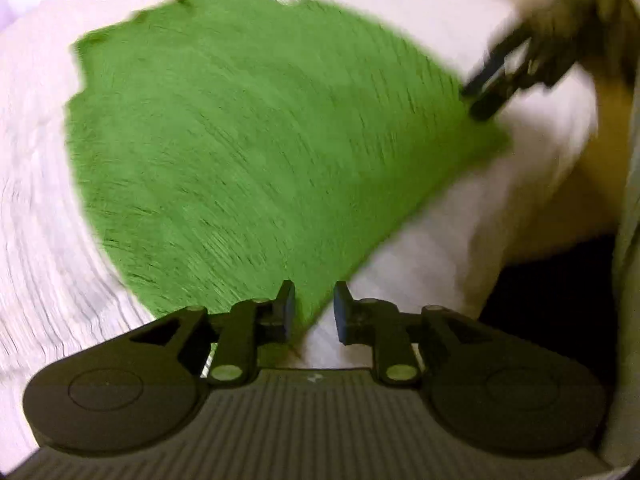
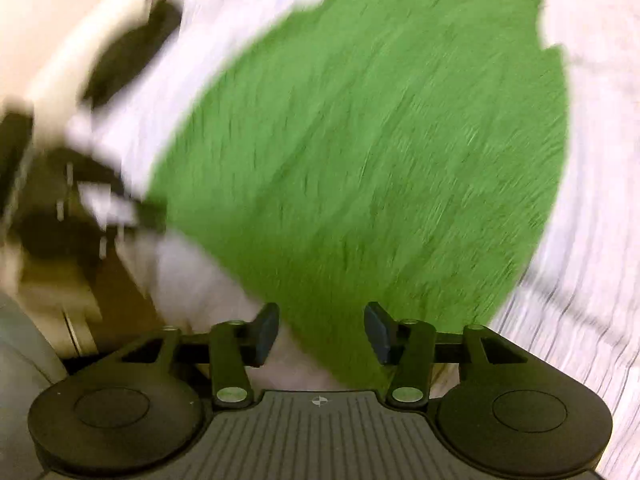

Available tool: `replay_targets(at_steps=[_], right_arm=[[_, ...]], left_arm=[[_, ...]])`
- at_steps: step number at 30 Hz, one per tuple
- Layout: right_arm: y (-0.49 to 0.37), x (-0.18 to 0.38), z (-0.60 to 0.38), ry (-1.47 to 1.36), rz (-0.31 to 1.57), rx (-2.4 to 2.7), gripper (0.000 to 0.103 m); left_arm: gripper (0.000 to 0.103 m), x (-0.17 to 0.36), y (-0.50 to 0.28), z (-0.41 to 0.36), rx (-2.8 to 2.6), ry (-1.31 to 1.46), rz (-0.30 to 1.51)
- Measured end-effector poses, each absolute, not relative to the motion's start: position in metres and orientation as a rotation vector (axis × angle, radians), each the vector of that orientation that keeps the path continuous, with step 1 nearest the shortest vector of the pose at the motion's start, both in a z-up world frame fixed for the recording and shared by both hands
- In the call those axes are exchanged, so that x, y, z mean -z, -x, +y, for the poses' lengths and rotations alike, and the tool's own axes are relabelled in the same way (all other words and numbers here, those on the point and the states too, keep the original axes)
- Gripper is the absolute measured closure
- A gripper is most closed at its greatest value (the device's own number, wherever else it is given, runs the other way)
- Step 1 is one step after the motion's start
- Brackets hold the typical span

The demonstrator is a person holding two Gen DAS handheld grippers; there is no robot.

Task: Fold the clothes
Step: 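Grasp the vest hem with both grippers and pull it straight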

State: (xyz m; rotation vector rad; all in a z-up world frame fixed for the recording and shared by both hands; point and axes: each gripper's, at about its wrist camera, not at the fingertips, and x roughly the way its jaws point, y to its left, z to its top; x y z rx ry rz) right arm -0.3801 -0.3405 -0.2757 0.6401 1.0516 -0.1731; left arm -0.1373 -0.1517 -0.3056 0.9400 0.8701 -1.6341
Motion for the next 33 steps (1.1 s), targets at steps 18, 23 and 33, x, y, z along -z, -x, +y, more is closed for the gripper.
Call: replay_targets(at_steps=[18,23,33], right_arm=[[0.363,0.324,-0.312,-0.456,1.359,0.414,0.053],[0.396,0.320,-0.341,-0.719,1.434,0.497,0.053],[0.376,0.205,-0.386,-0.730,1.146,0.545,0.012]], left_arm=[[0.074,0.353,0.125,-0.127,1.128,-0.869,1.063],[0.075,0.329,0.120,-0.134,0.981,-0.839,1.204],[0.060,0.205,0.151,-0.185,0.907,-0.762,1.017]])
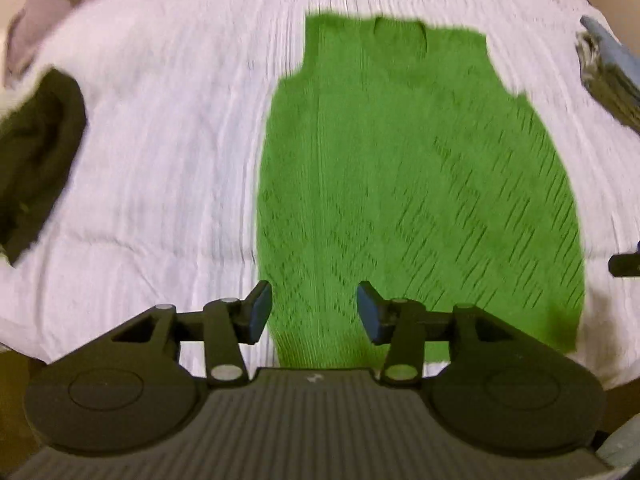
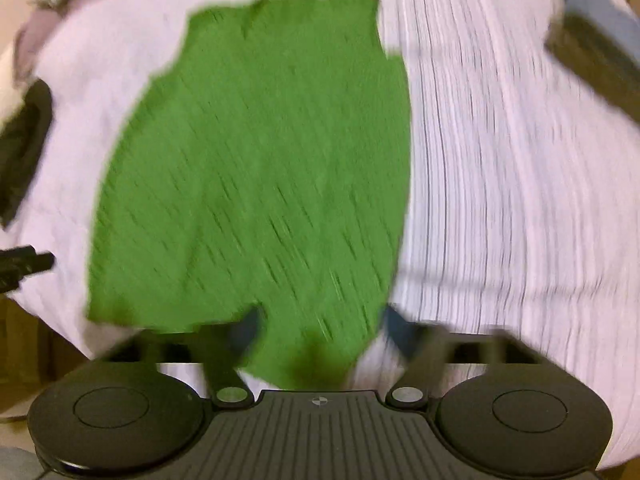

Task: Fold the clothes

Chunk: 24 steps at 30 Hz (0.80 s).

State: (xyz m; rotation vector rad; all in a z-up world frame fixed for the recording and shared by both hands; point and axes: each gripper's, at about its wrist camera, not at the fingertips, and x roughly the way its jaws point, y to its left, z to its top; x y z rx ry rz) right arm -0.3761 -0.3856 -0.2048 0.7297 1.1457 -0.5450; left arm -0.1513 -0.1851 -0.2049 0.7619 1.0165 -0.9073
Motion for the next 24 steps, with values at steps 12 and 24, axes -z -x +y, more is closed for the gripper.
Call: replay_targets(at_steps=[12,24], right_arm=[[0.380,0.157,-0.370,-0.679,1.130,0.417,0.012],[0.390,0.144,-0.365,-0.622,1.147,0.401,0.012]], left_arm=[[0.048,0.152,0.186,-0.180,0.813,-0.714,0.970],[0.040,0.132,0.214,-0.179,0.807,-0.708,0.922]])
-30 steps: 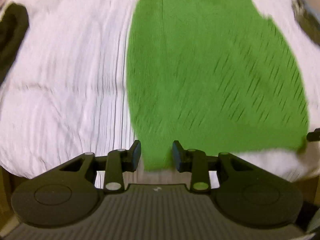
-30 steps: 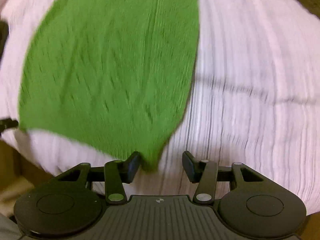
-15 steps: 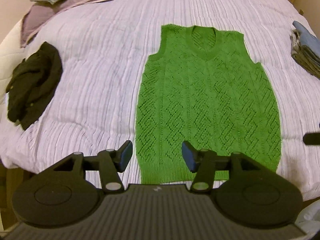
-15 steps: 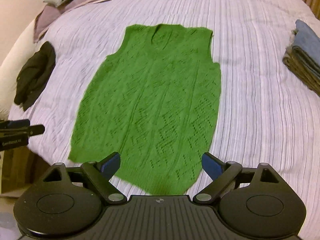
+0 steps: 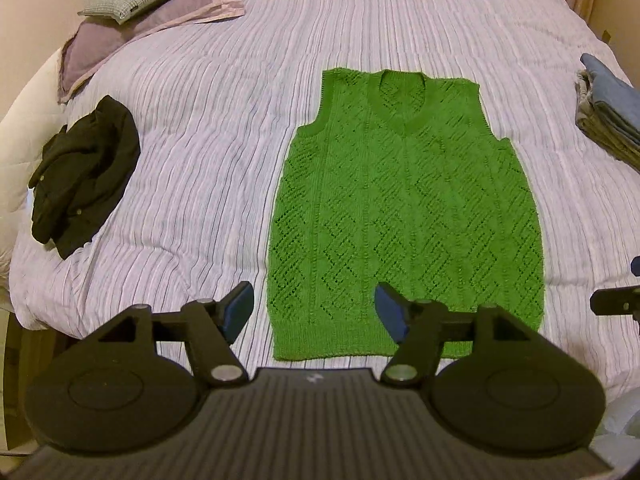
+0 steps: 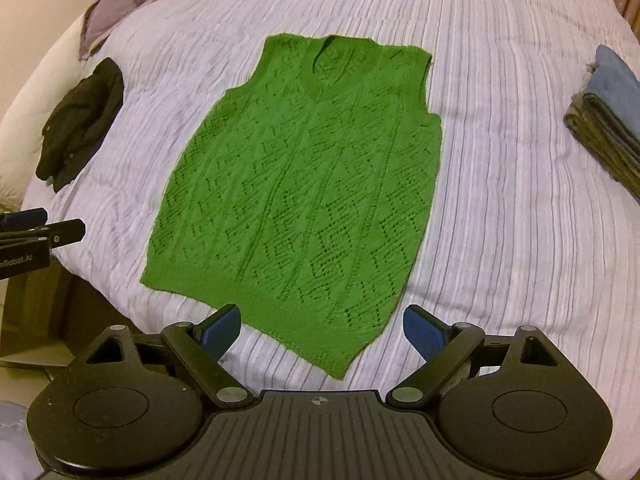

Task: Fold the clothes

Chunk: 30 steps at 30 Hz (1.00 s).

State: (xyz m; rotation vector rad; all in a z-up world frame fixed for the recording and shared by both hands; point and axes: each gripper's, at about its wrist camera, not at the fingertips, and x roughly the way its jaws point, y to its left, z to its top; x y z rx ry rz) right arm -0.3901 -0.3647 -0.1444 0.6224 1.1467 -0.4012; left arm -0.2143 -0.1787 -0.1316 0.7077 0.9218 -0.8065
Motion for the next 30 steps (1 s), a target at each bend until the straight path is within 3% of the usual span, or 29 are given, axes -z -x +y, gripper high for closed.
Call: replay_targets(at_steps=[30], right_arm=[[0.383,0.141,-0.387,-0.619,1.160,0.388,0.012]], left_arm=[[0.037,0.141,0.224,-0.197,0.819,-0.720,0.939]])
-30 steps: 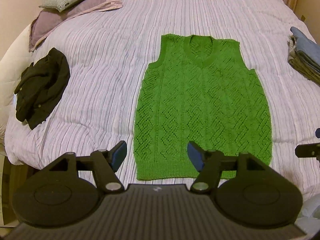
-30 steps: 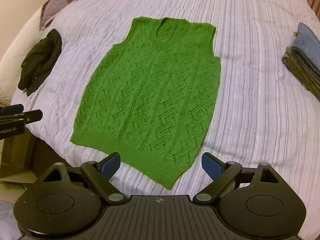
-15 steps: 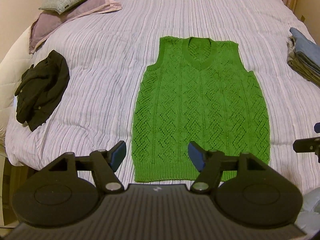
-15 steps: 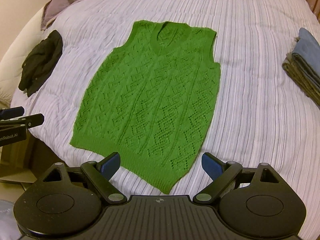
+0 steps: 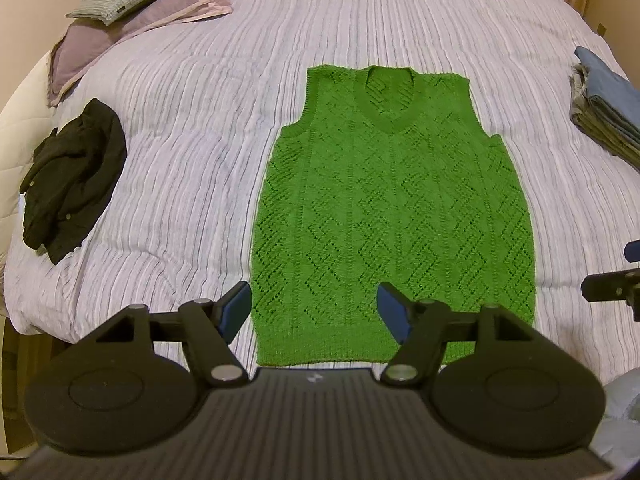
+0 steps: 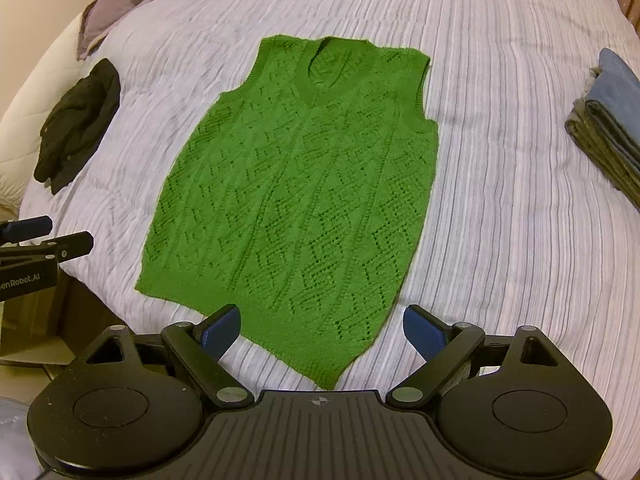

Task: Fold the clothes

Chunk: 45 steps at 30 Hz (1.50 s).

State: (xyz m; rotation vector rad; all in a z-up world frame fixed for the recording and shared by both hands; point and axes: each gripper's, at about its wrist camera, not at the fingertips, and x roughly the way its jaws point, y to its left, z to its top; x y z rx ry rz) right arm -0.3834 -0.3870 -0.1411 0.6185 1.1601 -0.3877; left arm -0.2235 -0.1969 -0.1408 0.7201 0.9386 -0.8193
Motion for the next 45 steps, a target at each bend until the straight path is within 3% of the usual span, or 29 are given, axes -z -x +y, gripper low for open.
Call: replay_targets(at_steps=[10,24,35,38,40,41,42,45], right_arm=[[0.376,0.153,-0.395,-0.645,1.181,0.384,0.012],[0.363,0.213,-0.415,-0.724,1.323,0.441,0.012],[0.330,0.256,-0.472,-0.785,1.263,0.561,0.012],[0.319,0.263,-0.499,-0.764,1.151,0.599,0.013],[0.310,0.266,-0.519,-0.735,1.059,0.617,0.021],[0.305,0.268,-0.530,-0.724,1.017,0.621,0.044],[0.300,0.271,-0.540,-0.729,0.982,0.620,0.051],[0.284,0.287,-0.572,-0.756,0.881,0.618,0.051]], left_arm=[[0.036,0.156,0.217,-0.209,0.835,-0.747,0.978],[0.036,0.214,0.173,-0.238,0.810,-0.847,1.123],[0.037,0.260,0.075,-0.320,0.917,-0.901,1.110],[0.037,0.272,0.047,-0.345,0.940,-0.898,1.080],[0.037,0.274,0.033,-0.361,0.974,-0.876,1.056],[0.037,0.274,0.026,-0.368,0.998,-0.853,1.050],[0.037,0.276,0.021,-0.374,1.017,-0.830,1.049],[0.037,0.283,0.008,-0.391,1.065,-0.761,1.059]])
